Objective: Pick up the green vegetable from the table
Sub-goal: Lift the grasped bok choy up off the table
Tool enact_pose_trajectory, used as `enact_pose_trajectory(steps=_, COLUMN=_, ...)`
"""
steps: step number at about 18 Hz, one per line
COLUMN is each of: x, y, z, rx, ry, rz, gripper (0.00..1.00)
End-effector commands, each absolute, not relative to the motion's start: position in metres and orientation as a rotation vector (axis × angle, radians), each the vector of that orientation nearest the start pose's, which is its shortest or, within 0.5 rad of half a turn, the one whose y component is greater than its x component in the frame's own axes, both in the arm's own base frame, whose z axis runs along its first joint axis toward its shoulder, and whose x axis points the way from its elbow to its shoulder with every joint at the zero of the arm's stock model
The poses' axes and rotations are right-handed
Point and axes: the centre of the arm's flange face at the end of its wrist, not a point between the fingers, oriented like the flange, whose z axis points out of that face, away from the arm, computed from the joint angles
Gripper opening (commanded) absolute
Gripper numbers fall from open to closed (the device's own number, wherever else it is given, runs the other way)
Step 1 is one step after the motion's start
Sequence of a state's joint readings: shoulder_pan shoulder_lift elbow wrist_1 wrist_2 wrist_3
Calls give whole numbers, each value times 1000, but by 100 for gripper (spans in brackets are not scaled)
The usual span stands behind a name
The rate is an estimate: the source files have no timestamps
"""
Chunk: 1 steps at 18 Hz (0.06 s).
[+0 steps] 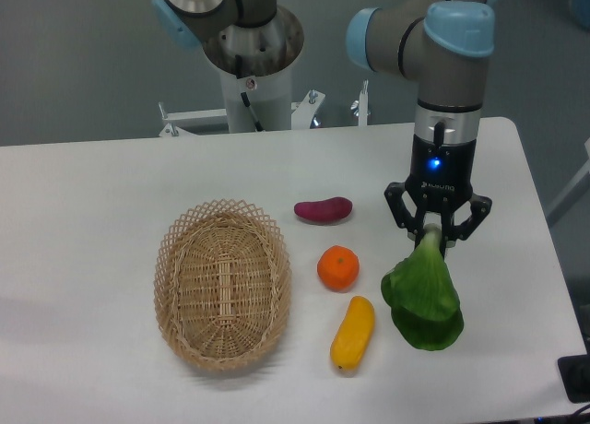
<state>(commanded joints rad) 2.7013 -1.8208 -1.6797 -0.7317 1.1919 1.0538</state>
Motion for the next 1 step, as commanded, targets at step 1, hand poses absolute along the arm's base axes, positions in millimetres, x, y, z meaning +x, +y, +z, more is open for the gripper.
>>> enact_pose_trajectory(steps=1, x=-473, y=411, z=400, rx=-2574, ry=20, rz=331, gripper=33)
